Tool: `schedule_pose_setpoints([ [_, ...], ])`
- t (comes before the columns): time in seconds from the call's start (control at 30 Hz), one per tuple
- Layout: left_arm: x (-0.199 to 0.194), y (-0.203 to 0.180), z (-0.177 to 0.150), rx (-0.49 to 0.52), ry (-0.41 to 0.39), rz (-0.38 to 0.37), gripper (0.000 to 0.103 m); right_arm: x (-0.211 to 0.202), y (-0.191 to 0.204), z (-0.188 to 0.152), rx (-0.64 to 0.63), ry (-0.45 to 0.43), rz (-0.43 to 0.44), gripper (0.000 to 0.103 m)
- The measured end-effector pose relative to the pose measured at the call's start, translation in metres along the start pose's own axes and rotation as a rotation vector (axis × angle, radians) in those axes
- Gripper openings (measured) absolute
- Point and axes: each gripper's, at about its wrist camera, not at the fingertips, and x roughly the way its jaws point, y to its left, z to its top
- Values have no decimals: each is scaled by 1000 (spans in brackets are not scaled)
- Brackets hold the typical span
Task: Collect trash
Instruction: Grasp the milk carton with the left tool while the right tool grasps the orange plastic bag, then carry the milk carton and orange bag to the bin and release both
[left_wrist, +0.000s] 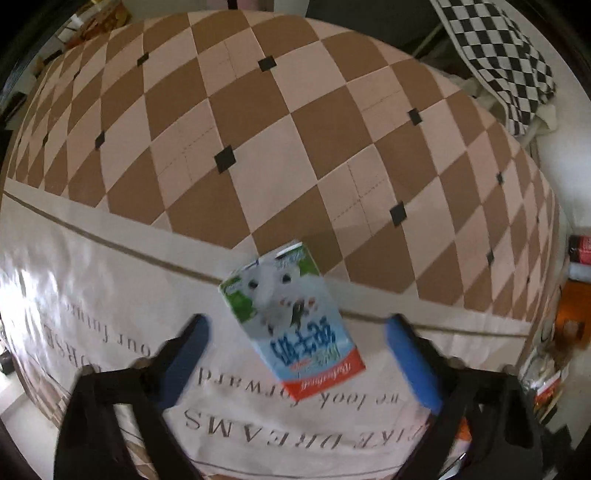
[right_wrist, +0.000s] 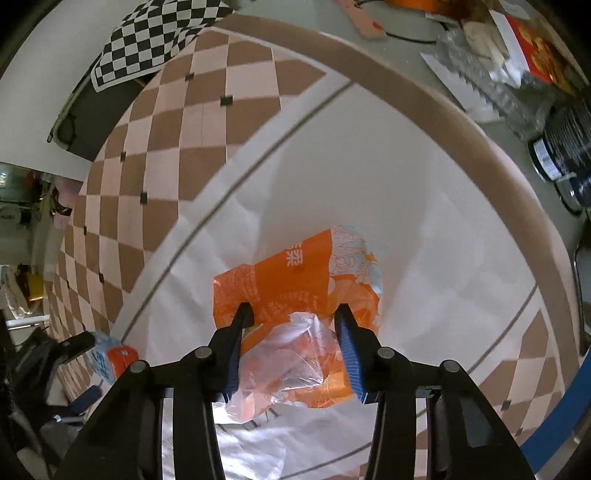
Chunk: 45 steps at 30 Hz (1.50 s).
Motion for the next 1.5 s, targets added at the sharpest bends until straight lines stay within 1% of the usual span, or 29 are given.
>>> schedule_pose_setpoints([
  [0.03,1,-1,1,2,-2,2,58,-1,2,2,-12,-2,0,46],
  [0.1,0,-1,-3,31,-15,9,58,-4,4,3,-36,3,6,46],
  [0.13,-1,-3,-6,66,-24,26,58,-5,5,3,-57,9,8,46],
  [0.2,-4,-6,-19,179,-54,74,58,-3,9,-3,-117,43,6,46],
  [0.23,-5,-7,-29,251,-64,106,58,-2,10,-5,-143,66,-1,46],
  [0.27,-4,-7,-44,350,-69,150,58,2,12,-11,-183,94,-18,47],
  [0.3,-2,-7,-52,394,-67,173,58,3,12,-15,-204,107,-33,47],
  [0.33,1,-2,-65,448,-58,195,58,6,12,-19,-232,123,-50,51],
  [0.37,5,2,-71,460,-42,197,59,9,12,-24,-258,140,-64,54],
  [0.4,11,8,-76,443,-15,186,59,10,11,-26,-259,142,-60,56],
  [0.43,16,14,-77,411,10,176,59,10,10,-28,-257,139,-57,64],
  [0.47,18,20,-77,359,18,154,60,9,8,-29,-246,127,-44,68],
  [0.53,14,26,-77,294,-15,119,57,8,8,-31,-230,109,-38,68],
  [0.57,13,25,-79,285,-27,111,55,7,7,-33,-222,97,-36,68],
  [0.63,8,23,-85,299,-51,99,47,7,8,-36,-220,86,-37,68],
  [0.7,4,16,-94,337,-74,108,47,6,12,-40,-237,66,-54,67],
  [0.77,1,12,-104,365,-91,115,46,1,9,-46,-245,54,-58,55],
  [0.93,-9,11,-126,387,-121,118,46,-3,12,-57,-255,45,-51,48],
  [0.97,-10,6,-122,392,-127,120,46,-6,13,-60,-262,41,-50,47],
  [1.03,-19,6,-131,406,-148,122,46,-10,13,-65,-273,33,-47,45],
  [1.07,-21,-5,-131,410,-157,124,46,-14,13,-69,-278,28,-42,44],
  [1.1,-26,-6,-135,413,-166,124,46,-17,13,-72,-283,25,-35,44],
  [1.17,-39,-5,-149,421,-195,117,46,-27,12,-82,-295,12,-22,43],
  [1.27,-65,1,-175,435,-253,112,46,-44,10,-99,-317,-14,0,42],
  [1.3,-73,3,-173,436,-265,110,46,-52,6,-106,-325,-23,7,42],
  [1.33,-82,8,-182,438,-284,105,46,-60,4,-116,-337,-34,16,42],
  [1.43,-106,31,-214,442,-342,89,46,-81,6,-140,-372,-64,35,41],
  [1.47,-118,41,-232,444,-367,82,46,-90,8,-152,-386,-78,44,41],
  [1.5,-116,59,-233,445,-378,76,46,-99,6,-166,-400,-93,54,41],
])
